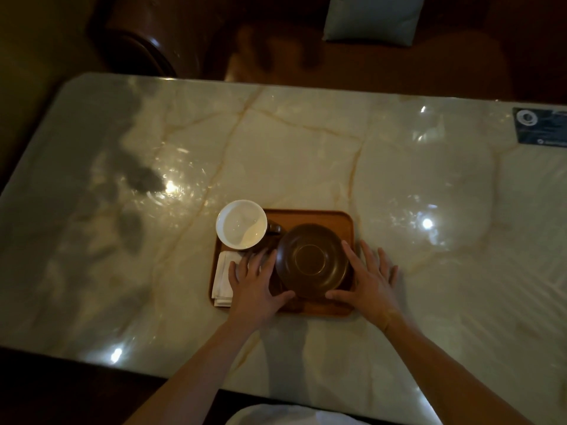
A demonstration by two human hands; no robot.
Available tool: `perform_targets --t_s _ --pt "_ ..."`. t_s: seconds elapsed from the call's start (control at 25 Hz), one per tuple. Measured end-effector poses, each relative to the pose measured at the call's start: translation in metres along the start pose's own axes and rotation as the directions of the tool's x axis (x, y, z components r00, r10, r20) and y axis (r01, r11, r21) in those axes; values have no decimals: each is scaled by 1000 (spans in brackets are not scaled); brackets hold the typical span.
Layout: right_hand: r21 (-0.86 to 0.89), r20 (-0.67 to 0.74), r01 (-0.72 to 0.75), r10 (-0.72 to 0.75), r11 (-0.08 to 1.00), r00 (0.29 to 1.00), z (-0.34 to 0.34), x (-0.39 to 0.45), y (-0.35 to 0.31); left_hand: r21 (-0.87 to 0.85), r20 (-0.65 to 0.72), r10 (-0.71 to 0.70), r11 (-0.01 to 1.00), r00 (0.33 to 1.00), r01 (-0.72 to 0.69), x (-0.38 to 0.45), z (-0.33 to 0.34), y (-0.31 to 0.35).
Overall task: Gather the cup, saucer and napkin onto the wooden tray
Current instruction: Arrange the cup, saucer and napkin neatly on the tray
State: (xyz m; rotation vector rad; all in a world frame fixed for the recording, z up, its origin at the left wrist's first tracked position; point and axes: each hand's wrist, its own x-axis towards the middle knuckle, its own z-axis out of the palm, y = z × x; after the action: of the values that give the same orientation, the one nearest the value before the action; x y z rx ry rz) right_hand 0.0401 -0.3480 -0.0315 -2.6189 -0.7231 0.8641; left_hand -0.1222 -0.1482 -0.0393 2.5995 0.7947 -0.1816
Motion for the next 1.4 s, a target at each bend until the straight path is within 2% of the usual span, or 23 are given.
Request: perform_targets --t_s 0.32,0.68,1.4 --pt "9 -36 -48 49 999 998 4 -10 -8 -38 66 -5 999 998 8 4 -2 1" --pt "20 -44 -54 54 998 998 5 -12 -7 -29 32 -27 999 999 28 -2 -5 6" --pt "10 -14 -65 65 998 998 2 -11 -12 -38 55 -29 999 998 31 0 -1 3"
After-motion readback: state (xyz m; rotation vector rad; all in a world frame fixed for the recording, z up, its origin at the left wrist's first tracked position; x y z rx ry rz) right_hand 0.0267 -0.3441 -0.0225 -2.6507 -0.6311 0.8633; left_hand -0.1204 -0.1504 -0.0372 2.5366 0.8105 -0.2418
